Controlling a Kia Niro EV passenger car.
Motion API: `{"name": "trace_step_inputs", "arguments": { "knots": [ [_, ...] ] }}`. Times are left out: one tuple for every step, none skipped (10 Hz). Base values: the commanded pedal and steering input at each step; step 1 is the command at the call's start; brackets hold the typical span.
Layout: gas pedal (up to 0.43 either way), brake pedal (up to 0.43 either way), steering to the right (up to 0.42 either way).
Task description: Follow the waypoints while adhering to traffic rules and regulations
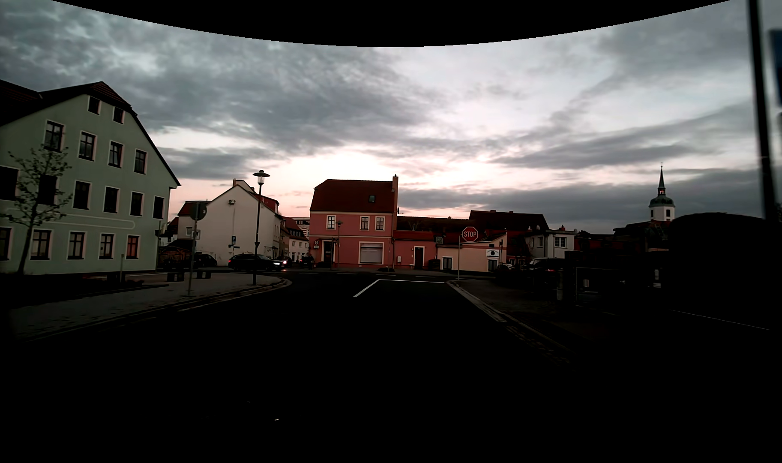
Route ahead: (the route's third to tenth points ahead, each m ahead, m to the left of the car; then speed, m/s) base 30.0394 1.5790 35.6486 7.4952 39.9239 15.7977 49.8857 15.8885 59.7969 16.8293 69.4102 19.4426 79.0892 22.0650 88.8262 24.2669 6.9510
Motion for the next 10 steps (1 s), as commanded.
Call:
{"name": "trace_step_inputs", "arguments": {
  "knots": [
    [0.000,0.091,0.002],
    [0.000,0.098,0.000],
    [0.000,0.104,-0.001],
    [0.000,0.110,-0.001],
    [0.000,0.122,-0.001],
    [0.000,0.134,-0.001],
    [0.000,0.140,-0.001],
    [0.000,0.140,-0.001],
    [0.000,0.146,0.000],
    [0.000,0.152,0.000]
  ]
}}
